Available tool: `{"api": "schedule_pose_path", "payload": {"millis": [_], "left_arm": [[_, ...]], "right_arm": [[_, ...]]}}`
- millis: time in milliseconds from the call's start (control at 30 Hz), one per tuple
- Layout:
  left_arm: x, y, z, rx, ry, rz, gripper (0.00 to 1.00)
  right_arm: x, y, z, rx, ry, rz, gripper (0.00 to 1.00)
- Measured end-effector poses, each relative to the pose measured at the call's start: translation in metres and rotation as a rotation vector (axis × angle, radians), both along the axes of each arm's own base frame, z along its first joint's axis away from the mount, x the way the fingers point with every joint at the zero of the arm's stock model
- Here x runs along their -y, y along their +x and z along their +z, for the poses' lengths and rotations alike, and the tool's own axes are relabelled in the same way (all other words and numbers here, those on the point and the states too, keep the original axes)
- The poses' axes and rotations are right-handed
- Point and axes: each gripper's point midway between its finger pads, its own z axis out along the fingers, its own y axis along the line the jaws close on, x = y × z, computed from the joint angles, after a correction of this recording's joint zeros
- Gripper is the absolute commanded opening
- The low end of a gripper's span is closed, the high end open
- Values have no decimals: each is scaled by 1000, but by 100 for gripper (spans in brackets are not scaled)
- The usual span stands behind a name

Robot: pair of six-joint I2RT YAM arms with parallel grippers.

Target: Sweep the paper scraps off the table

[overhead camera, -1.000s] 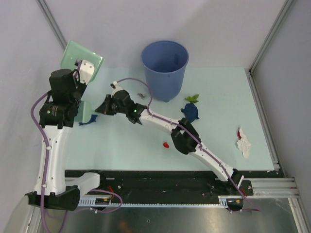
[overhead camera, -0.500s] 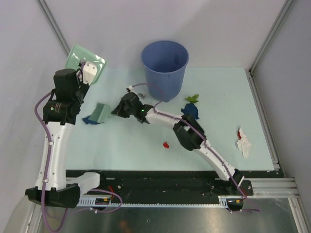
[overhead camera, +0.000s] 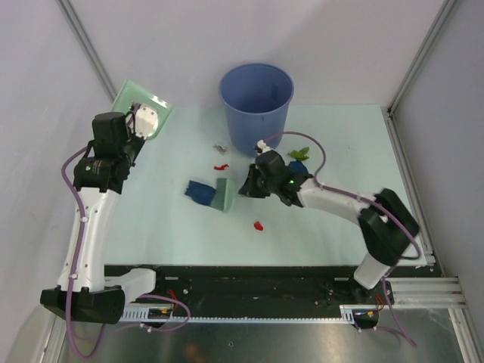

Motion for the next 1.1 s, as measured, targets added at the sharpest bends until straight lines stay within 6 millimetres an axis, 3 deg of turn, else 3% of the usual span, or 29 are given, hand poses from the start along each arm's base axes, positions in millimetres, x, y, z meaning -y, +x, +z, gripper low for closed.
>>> {"api": "schedule_pose_path", "payload": {"millis": [167,433,567,733,1100], "left_arm": [[6,2,-23,-57,-14,-30,0],[15,-1,-61,-152,-37,-83,0],[22,-4,-81,-200,-61,-117,0],[29,-13,-106,-275,-87,-147,0],[31,-39,-148,-432,-95,-154,0]], "right_arm": [[44,-28,29,64,-83,13,0],[73,-43,100,245,-50,63,0],[93,-49,125,314,-55,65,0],[129,-48,130,354,-146,24,0],[206,-41,104,309,-421,-89,0]]}}
